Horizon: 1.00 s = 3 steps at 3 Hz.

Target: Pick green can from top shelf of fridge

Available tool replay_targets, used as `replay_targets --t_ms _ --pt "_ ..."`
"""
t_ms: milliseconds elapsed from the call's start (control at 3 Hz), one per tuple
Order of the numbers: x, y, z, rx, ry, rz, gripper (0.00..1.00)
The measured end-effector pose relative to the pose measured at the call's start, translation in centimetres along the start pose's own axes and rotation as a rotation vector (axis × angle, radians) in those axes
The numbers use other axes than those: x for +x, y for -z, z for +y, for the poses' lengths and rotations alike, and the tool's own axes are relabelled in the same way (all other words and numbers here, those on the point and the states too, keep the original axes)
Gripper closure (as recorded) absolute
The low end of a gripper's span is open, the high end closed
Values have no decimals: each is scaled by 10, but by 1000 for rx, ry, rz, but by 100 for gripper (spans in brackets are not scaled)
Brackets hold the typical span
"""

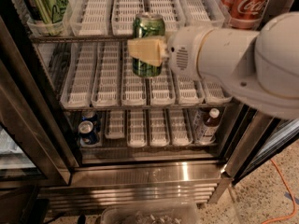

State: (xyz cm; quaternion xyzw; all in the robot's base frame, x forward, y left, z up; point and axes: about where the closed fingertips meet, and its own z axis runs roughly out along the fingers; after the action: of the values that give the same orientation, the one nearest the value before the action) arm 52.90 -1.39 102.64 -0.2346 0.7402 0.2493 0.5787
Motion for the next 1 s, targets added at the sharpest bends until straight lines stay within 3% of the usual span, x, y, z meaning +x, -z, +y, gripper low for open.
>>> replay_targets --t_ms 333,667,1000 --pt "-47 -9 2 -119 10 19 100" --pt "-78 -19 7 -207 62 88 100" --pt "-87 -11 15 -230 148 124 100"
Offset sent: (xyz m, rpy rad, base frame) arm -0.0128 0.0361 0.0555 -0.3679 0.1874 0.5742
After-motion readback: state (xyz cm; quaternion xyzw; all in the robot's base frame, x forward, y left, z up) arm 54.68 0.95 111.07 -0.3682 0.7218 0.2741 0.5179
